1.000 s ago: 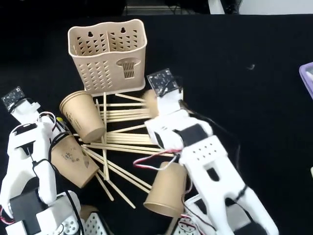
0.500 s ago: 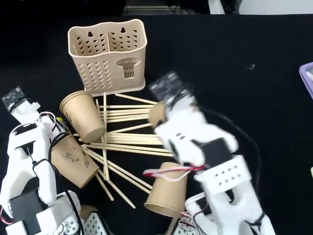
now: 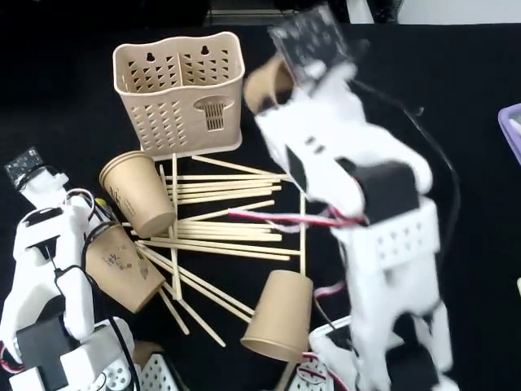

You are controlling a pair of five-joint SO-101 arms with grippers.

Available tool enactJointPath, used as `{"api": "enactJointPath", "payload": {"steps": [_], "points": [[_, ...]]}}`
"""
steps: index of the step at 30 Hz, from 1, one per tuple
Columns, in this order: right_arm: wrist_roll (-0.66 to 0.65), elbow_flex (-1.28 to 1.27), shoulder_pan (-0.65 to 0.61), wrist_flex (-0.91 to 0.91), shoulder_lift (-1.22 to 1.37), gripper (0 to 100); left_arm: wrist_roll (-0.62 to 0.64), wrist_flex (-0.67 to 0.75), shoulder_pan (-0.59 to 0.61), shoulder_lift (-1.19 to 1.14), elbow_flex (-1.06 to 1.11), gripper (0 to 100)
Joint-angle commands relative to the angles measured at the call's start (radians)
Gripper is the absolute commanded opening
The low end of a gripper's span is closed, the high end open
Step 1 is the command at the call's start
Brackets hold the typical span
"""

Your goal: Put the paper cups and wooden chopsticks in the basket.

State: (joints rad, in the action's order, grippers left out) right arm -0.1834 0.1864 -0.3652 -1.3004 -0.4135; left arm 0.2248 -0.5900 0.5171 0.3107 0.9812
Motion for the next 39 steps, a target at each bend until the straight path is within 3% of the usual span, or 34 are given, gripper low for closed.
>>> {"api": "enactJointPath", "payload": {"steps": [1,7,17,24,30,39], "points": [[-0.017,0.297,-0.097,0.023,0.180,1.1,-0.015,0.012,-0.048,0.009,0.004,22],[-0.229,0.598,-0.133,0.080,0.504,1.1,-0.144,0.011,-0.113,0.009,0.022,22],[-0.313,0.932,-0.129,0.003,0.869,1.1,-0.147,0.011,-0.113,0.009,0.021,22],[-0.370,1.070,-0.126,-0.150,0.946,2.2,-0.147,0.011,-0.113,0.009,0.018,22],[-0.361,1.175,-0.112,-0.233,0.949,15.2,-0.147,0.011,-0.113,0.009,0.018,22],[-0.361,1.325,-0.114,-0.304,0.952,10.6,-0.147,0.011,-0.113,0.009,0.018,22]]}}
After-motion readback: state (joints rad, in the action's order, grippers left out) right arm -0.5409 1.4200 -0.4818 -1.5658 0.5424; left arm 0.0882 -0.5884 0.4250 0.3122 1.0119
